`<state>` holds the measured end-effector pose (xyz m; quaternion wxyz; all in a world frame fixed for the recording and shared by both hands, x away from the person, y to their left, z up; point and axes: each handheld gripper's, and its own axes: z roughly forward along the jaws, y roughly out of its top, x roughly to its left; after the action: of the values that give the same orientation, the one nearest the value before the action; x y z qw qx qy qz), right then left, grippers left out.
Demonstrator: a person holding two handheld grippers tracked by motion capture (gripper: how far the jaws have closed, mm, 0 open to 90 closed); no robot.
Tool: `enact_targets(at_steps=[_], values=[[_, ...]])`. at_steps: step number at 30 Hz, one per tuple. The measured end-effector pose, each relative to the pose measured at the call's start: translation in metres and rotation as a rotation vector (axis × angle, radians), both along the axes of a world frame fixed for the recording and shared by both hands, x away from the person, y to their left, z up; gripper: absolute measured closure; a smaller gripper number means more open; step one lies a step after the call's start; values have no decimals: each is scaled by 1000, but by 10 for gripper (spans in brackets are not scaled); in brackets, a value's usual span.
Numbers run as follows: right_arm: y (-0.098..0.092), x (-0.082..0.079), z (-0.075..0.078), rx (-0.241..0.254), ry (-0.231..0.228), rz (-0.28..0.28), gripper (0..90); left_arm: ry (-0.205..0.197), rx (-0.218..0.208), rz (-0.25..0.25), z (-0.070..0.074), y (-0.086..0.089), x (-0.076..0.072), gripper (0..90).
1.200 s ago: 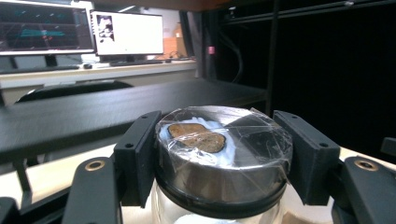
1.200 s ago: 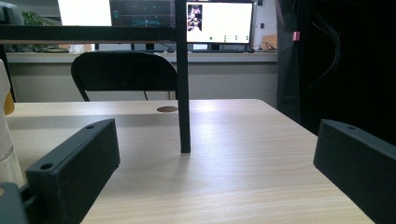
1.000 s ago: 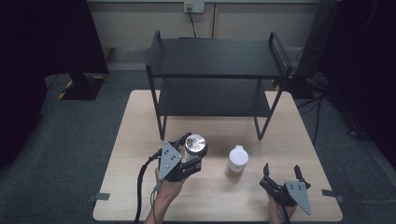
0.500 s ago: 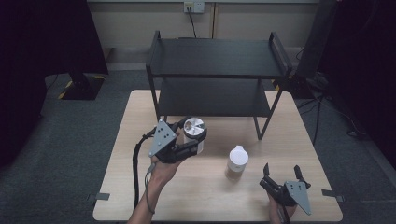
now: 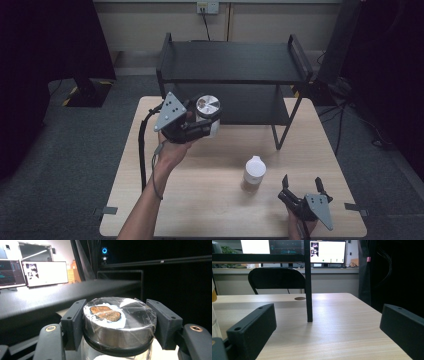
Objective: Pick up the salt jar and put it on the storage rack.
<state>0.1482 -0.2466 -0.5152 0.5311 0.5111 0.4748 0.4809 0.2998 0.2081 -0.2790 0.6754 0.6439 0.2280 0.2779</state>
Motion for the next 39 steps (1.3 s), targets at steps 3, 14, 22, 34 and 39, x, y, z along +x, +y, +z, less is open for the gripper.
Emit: enact_targets(at_steps=[3, 14, 22, 34, 39], values=[[0, 0, 0, 0, 0, 1, 0, -9, 17, 10, 15, -1, 6, 353], [1, 0, 0, 1, 0, -3, 0, 0, -42, 81, 52, -8, 38, 353], [1, 0, 0, 2, 0, -4, 0, 11, -67, 118, 71, -15, 54, 352], [1, 0, 0, 2, 0, -3, 0, -15, -59, 267, 83, -43, 73, 353], [1, 0, 0, 2, -1, -3, 0, -44, -68, 351, 71, -68, 78, 353]])
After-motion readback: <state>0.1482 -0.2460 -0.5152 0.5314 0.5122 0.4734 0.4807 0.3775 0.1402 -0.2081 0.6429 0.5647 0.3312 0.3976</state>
